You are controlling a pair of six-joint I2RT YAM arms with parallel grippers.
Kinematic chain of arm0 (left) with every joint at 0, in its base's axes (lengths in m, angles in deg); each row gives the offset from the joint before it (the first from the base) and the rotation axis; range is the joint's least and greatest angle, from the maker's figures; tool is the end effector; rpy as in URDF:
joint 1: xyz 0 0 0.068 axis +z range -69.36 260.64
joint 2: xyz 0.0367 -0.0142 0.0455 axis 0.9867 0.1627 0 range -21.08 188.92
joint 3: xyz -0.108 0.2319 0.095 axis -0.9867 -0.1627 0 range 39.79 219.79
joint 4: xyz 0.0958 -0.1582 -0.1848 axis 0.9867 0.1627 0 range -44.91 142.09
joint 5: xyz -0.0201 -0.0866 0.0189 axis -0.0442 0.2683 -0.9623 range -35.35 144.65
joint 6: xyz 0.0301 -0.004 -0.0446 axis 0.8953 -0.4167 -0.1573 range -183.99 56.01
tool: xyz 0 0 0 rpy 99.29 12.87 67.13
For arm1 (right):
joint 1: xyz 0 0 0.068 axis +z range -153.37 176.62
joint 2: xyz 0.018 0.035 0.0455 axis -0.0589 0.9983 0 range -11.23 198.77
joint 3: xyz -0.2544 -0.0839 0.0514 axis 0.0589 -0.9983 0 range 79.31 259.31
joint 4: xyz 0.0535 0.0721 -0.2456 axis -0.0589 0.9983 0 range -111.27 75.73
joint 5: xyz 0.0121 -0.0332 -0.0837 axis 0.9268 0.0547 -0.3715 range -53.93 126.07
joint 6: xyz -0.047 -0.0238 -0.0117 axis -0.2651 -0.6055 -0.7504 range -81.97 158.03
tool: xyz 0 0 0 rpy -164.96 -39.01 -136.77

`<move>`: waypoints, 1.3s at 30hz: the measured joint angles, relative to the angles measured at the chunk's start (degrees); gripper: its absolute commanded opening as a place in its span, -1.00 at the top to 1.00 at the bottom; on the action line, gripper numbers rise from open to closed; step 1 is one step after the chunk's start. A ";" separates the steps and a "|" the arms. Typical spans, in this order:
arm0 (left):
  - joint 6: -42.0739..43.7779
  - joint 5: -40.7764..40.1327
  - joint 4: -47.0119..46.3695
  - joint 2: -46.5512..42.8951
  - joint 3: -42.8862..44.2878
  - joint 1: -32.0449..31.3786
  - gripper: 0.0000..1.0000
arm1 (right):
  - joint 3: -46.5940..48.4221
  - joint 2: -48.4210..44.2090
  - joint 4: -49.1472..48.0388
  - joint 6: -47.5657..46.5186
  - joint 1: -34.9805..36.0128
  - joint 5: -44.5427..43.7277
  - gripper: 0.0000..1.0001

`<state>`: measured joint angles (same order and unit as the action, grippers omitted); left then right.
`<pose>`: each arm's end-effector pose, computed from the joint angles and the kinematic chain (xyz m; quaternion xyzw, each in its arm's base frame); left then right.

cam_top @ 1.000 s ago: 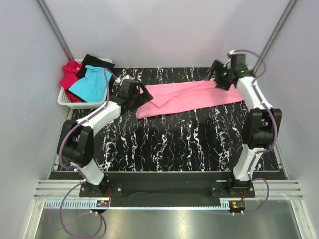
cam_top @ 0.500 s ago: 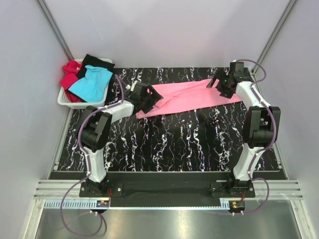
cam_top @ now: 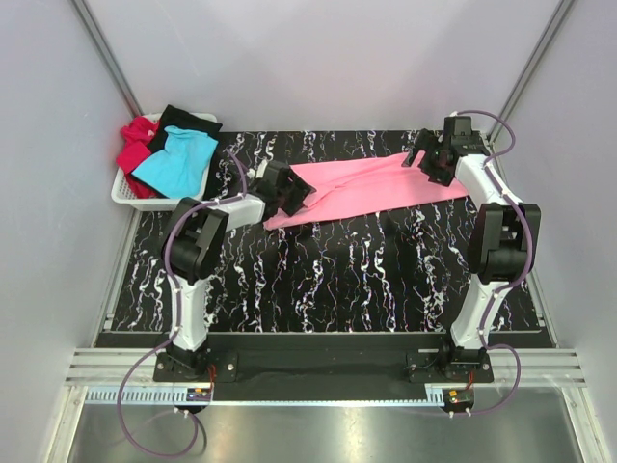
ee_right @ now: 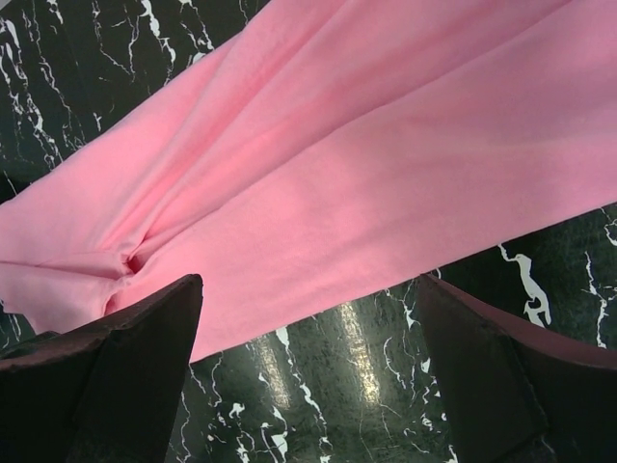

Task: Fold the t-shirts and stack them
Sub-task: Fold the tshirt

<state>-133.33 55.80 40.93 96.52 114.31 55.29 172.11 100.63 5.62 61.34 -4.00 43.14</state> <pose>0.4041 -0.1923 0.1552 -0.3339 0.8382 -0.3233 0.2854 0.4455 -0.0004 0.2565 0.1692 0.9099 0.1297 0.3558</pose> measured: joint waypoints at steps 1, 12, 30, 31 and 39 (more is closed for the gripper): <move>-0.09 0.00 -0.26 0.24 0.28 0.00 -0.18 | 0.00 0.11 0.00 -0.02 0.00 -0.11 -0.99; -1.62 0.20 -1.53 2.60 3.78 -0.07 1.00 | 0.00 0.61 1.31 -1.27 -0.02 -1.46 -1.00; 12.55 0.02 5.97 15.74 30.71 1.79 1.00 | 0.00 0.96 2.16 -2.58 -0.20 -1.97 -1.00; 13.77 0.02 6.25 16.50 31.47 1.86 0.90 | 0.11 1.27 2.40 -2.60 -0.20 -1.95 -0.99; 25.75 0.39 14.29 22.27 41.29 2.14 -0.90 | 1.40 5.16 3.21 -2.71 -0.20 -1.42 -0.99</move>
<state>-107.58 56.19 55.22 118.79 155.60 57.43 173.51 105.78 8.84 58.63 -4.19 41.72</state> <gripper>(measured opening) 0.925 0.994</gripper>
